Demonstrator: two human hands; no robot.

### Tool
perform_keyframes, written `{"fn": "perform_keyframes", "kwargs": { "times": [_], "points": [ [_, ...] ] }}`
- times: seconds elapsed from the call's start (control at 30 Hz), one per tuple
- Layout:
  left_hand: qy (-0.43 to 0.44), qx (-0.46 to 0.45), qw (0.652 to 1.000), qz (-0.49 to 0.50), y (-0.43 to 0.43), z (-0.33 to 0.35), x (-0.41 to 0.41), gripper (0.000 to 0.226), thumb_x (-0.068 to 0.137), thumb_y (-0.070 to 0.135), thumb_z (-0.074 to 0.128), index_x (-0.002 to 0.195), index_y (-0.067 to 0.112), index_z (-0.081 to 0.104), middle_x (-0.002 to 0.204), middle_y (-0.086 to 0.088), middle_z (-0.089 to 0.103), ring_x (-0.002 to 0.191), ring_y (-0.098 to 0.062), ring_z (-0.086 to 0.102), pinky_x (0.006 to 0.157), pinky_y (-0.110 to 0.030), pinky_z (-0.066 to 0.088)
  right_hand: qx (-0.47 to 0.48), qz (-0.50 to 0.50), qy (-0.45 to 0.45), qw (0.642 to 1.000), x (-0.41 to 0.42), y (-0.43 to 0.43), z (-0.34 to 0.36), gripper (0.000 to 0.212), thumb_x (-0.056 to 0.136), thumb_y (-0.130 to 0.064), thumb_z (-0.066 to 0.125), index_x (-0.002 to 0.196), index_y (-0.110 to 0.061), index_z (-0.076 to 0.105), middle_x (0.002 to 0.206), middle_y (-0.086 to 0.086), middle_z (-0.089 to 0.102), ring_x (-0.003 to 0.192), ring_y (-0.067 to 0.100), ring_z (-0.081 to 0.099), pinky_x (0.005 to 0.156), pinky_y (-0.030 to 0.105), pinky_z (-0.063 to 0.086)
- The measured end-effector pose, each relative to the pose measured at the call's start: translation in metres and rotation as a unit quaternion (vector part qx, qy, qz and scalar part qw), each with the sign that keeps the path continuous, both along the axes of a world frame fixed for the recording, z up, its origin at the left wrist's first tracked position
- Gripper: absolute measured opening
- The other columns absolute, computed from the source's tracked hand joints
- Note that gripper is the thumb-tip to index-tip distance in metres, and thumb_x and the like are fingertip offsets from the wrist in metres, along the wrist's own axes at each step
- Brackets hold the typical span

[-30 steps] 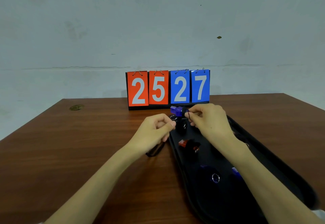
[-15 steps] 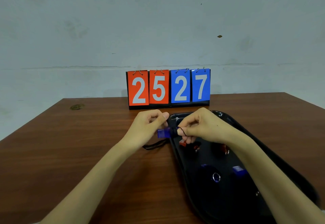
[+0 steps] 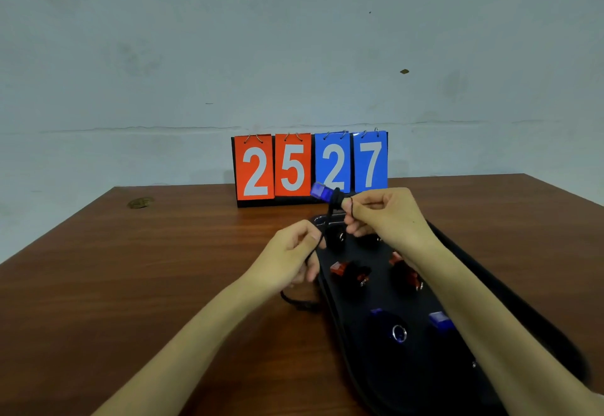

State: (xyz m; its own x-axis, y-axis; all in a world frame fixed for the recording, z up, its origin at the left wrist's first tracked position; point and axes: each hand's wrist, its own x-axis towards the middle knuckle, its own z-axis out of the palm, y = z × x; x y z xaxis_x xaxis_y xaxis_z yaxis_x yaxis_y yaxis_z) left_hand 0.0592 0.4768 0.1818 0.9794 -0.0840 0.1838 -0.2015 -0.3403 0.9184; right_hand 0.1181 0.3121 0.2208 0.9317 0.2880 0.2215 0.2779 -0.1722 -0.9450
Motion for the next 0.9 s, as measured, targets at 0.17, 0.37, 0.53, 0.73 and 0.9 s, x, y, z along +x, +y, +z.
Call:
{"fn": "perform_keyframes", "kwargs": {
  "times": [0.17,0.37,0.53,0.73,0.9],
  "points": [
    [-0.042,0.035,0.998,0.018,-0.002,0.004,-0.002,0.023,0.097,0.024,0.046,0.084,0.010,0.061,0.050,0.001,0.051,0.033,-0.001,0.037,0.039,-0.008,0.030,-0.174,-0.104,-0.126,0.971,0.004,-0.001,-0.008,0.007,0.084,-0.020,0.068,0.089,-0.016,0.072,0.070,-0.003,0.069,0.059,0.003,0.064,0.070,0.020,0.054],
    [-0.074,0.036,0.995,0.056,0.007,0.007,-0.001,0.027,0.093,0.029,0.052,0.073,0.014,0.063,0.051,0.002,0.051,0.042,-0.003,0.041,0.043,-0.010,0.033,-0.344,-0.022,-0.146,0.927,0.002,-0.001,-0.004,0.012,0.086,-0.025,0.065,0.095,-0.020,0.071,0.074,-0.008,0.066,0.065,0.001,0.062,0.076,0.022,0.053],
    [-0.129,0.072,0.986,0.073,0.009,0.009,-0.003,0.022,0.089,0.027,0.058,0.068,0.020,0.064,0.061,0.007,0.061,0.060,-0.002,0.057,0.060,-0.010,0.044,-0.326,0.118,-0.092,0.934,-0.003,-0.001,-0.003,0.009,0.084,-0.019,0.067,0.091,-0.016,0.072,0.078,0.001,0.072,0.069,0.009,0.068,0.068,0.021,0.056],
    [-0.077,0.028,0.996,0.040,0.015,0.018,-0.005,0.026,0.088,0.027,0.058,0.063,0.019,0.060,0.051,0.011,0.055,0.047,-0.001,0.050,0.048,-0.011,0.038,-0.239,0.239,-0.024,0.941,-0.010,-0.004,0.004,0.008,0.085,-0.010,0.064,0.086,-0.011,0.072,0.072,0.002,0.070,0.063,0.009,0.066,0.064,0.021,0.055],
    [0.008,-0.071,0.997,0.011,0.017,0.021,-0.006,0.034,0.081,0.042,0.054,0.065,0.013,0.053,0.046,0.007,0.047,0.038,-0.006,0.034,0.041,-0.016,0.027,-0.127,0.259,-0.008,0.958,-0.014,-0.007,0.010,0.015,0.085,-0.006,0.063,0.076,-0.016,0.071,0.065,0.000,0.069,0.059,0.010,0.064,0.059,0.020,0.052]
  ]
}}
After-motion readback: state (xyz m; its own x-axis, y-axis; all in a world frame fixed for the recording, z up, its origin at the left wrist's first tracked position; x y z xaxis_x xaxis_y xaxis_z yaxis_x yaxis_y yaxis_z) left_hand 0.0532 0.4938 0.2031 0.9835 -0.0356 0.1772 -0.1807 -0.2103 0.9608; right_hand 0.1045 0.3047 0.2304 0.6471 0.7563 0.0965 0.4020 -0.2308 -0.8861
